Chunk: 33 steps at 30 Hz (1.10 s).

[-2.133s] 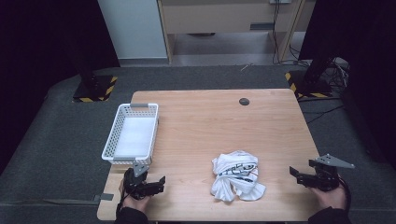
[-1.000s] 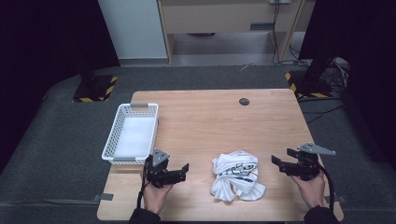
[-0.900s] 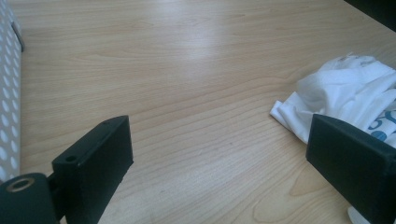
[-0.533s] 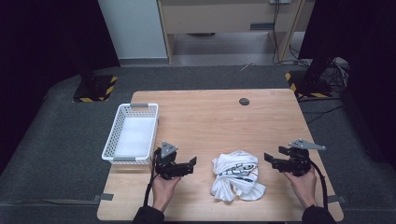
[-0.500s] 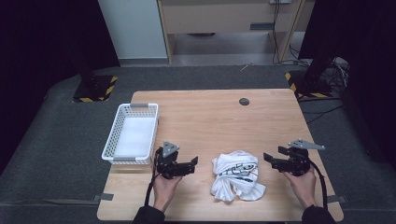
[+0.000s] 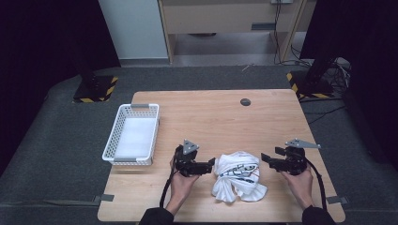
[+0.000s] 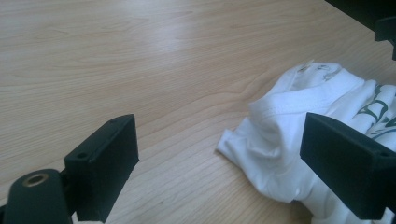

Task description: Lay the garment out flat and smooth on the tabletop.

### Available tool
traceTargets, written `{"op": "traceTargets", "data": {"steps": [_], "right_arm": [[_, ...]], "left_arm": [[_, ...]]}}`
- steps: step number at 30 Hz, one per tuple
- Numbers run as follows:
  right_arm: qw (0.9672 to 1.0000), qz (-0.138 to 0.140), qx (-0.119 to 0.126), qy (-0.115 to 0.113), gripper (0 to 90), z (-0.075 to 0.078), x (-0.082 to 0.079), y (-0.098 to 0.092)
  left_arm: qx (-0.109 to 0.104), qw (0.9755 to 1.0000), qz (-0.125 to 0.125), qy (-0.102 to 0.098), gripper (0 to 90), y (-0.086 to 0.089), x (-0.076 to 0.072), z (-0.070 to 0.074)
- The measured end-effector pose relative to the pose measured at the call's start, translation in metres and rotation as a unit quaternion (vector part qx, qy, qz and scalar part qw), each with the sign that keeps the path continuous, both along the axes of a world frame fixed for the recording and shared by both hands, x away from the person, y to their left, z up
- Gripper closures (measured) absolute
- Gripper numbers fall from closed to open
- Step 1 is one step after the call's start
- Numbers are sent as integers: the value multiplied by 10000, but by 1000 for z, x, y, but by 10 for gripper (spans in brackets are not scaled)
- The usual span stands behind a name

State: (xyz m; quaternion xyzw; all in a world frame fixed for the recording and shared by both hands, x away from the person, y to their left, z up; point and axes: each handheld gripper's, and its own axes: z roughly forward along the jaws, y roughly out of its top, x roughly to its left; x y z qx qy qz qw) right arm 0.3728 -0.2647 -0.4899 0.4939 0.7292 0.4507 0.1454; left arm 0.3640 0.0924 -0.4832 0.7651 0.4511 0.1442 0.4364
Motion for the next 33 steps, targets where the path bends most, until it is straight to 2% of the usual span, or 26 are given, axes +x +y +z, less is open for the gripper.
{"op": "traceTargets", "data": {"steps": [3, 6, 13, 17, 28, 31, 32, 33], "right_arm": [[10000, 24, 2, 61, 259, -3, 1, 0], [9998, 51, 119, 166, 267, -7, 2, 1], [9993, 135, 126, 338, 290, -15, 4, 8], [9989, 169, 146, 416, 302, -20, 7, 12], [9965, 441, 174, 682, 373, -30, 9, 20], [9948, 539, 232, 831, 459, -33, 9, 24], [9948, 539, 232, 831, 459, -33, 9, 24], [9943, 578, 244, 862, 504, -34, 9, 25]], "left_arm": [[39, 9999, -109, 36, 114, -10, 3, -2], [56, 9998, -205, 57, 127, -17, 5, -4], [40, 9995, -265, 165, 153, -25, 8, -9], [28, 9994, -246, 222, 204, -27, 9, -13], [96, 9981, -498, 352, 348, -37, 11, -25], [91, 9973, -572, 449, 434, -38, 10, -30], [91, 9973, -572, 449, 463, -38, 10, -30], [95, 9968, -614, 503, 498, -38, 10, -32]]}}
